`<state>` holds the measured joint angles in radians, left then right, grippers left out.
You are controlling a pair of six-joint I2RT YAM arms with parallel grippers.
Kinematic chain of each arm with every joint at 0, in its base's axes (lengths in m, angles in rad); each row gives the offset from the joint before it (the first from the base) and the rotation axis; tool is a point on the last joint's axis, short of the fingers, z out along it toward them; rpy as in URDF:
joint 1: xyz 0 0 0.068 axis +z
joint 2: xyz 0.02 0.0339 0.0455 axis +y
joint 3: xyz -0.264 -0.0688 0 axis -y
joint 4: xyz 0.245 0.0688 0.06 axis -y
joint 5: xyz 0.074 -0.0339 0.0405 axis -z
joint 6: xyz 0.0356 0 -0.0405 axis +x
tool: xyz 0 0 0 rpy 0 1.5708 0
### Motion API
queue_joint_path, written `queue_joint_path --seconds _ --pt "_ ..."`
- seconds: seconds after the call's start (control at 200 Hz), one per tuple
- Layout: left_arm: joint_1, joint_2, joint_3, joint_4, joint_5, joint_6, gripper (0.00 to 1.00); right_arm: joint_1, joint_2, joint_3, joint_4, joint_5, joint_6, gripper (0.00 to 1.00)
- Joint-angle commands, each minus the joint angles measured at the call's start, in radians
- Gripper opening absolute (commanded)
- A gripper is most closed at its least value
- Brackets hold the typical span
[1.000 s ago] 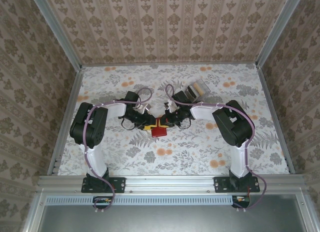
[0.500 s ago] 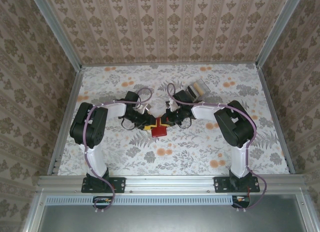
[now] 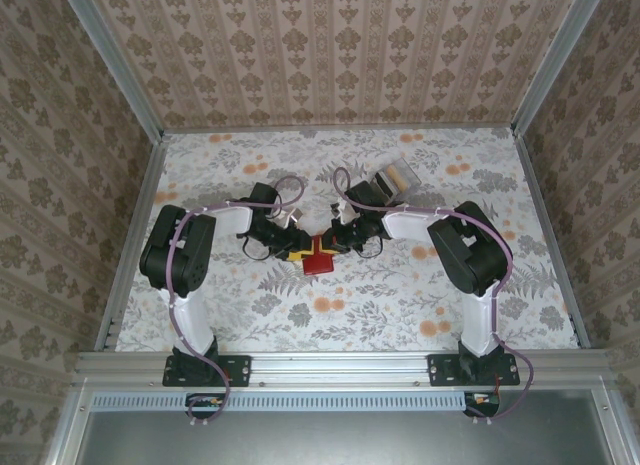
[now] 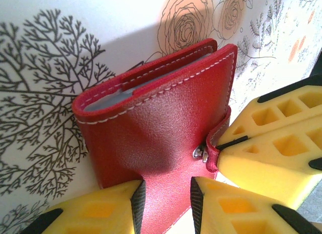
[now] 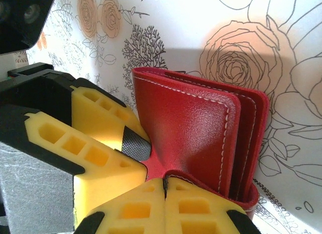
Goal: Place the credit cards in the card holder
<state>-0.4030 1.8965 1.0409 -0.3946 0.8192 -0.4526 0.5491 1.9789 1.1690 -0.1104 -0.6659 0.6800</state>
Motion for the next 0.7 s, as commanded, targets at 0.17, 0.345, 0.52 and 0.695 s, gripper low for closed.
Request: queue_joint_path --seconds 0.17,0.345,0.52,0.695 --pt "-0.008 0.063 -0.036 -0.002 -0.071 -0.018 0.34 0.008 0.041 0.027 -0.072 0.000 -0.029 0.00" --pt "-0.010 0.064 -0.038 0.003 -0.069 -0.025 0.34 0.009 0.063 0.042 -0.081 0.022 -0.026 0.00" --pt "-0.013 0.065 -0.040 0.006 -0.068 -0.029 0.34 0.014 0.073 0.042 -0.097 0.045 -0.035 0.00" --pt "-0.012 0.062 -0.045 0.009 -0.067 -0.029 0.34 0.015 0.076 0.025 -0.136 0.082 -0.069 0.00"
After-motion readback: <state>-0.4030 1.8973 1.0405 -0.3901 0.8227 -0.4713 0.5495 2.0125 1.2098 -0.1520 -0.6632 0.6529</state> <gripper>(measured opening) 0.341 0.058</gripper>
